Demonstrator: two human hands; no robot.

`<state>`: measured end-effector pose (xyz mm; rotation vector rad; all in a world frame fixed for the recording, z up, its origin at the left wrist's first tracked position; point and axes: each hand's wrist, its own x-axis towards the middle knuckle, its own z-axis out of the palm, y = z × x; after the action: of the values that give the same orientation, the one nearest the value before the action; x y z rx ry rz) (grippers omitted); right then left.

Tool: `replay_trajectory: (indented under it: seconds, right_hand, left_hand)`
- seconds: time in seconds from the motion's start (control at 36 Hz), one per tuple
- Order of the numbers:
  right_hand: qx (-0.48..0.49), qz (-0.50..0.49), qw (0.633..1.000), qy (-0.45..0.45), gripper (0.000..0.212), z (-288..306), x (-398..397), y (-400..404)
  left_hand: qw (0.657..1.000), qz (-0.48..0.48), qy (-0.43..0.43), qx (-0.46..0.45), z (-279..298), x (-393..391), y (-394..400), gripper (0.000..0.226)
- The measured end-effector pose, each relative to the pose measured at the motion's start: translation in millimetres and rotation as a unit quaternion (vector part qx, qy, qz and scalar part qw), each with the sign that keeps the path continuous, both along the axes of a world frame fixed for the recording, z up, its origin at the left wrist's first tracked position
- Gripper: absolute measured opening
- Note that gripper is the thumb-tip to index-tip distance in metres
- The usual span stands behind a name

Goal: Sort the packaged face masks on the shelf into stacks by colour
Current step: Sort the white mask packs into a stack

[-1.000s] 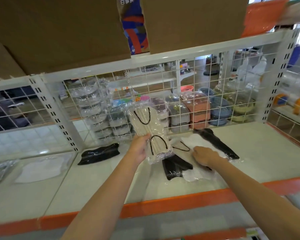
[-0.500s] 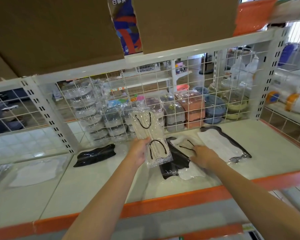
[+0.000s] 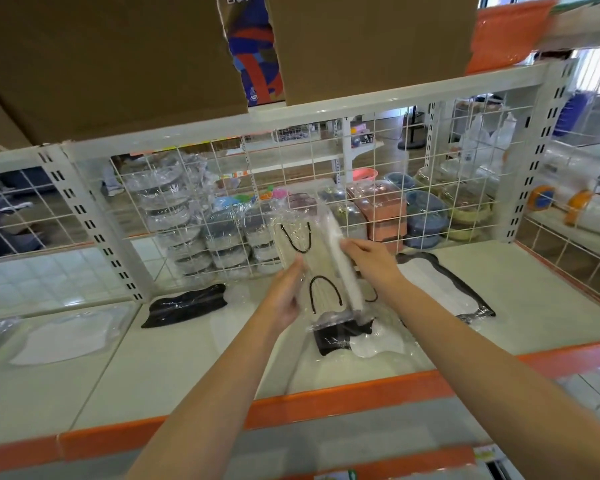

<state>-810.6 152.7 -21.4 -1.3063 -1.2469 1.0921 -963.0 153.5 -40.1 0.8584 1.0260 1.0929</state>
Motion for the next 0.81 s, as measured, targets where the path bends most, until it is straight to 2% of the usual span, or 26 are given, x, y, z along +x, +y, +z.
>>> replay_trajectory:
  seconds: [0.06, 0.08, 0.14, 0.19, 0.25, 0.31, 0.36, 0.39, 0.44, 0.5, 0.67, 0.81]
  right_hand:
    - [-0.013, 0.065, 0.997, 0.024, 0.027, 5, -10, -3]
    - [-0.021, 0.098, 0.995, 0.025, 0.028, 7, -14, -3]
    - [-0.032, 0.14, 0.989, 0.037, 0.027, 6, -17, -4]
    - [-0.019, 0.136, 0.99, 0.043, 0.028, 4, -14, -3]
    - [0.008, 0.091, 0.996, 0.001, 0.027, -1, -5, 0]
    - [0.031, 0.041, 0.987, -0.154, 0.028, -11, 9, 8]
    - [0.004, 0.023, 0.947, -0.321, 0.032, -27, 26, 13]
    - [-0.033, 0.03, 0.924, -0.38, 0.036, -38, 34, 12]
    - [-0.111, 0.061, 0.857, -0.499, 0.051, -63, 51, 5]
    - [-0.138, 0.065, 0.801, -0.578, 0.064, -87, 67, -1]
    - [-0.137, 0.043, 0.795, -0.589, 0.041, -86, 75, 1]
    - [-0.147, 0.019, 0.841, -0.52, 0.042, -78, 71, 4]
  left_hand:
    - [0.998, -0.039, -0.041, 0.025, 3, 3, -1, 0.045]
    - [0.998, -0.043, -0.041, 0.032, 5, 4, -2, 0.045]
    - [0.998, -0.042, -0.019, 0.043, 3, 5, -2, 0.028]
    - [0.999, -0.017, 0.012, 0.045, 3, 4, 0, 0.011]
    - [0.999, 0.01, 0.03, 0.032, 1, 1, 3, 0.022]
    - [0.999, 0.04, 0.03, 0.009, -1, -3, 5, 0.027]
    - [0.997, 0.072, 0.031, -0.017, -1, -8, 5, 0.037]
    - [0.996, 0.078, 0.03, -0.022, 0, -9, 4, 0.04]
    - [0.996, 0.078, 0.04, -0.016, 2, -12, 2, 0.029]
    - [0.997, 0.065, 0.034, -0.004, 5, -13, -1, 0.022]
    - [0.997, 0.068, 0.026, 0.013, 10, -11, -6, 0.026]
    - [0.997, 0.069, 0.027, 0.012, 15, -8, -12, 0.026]
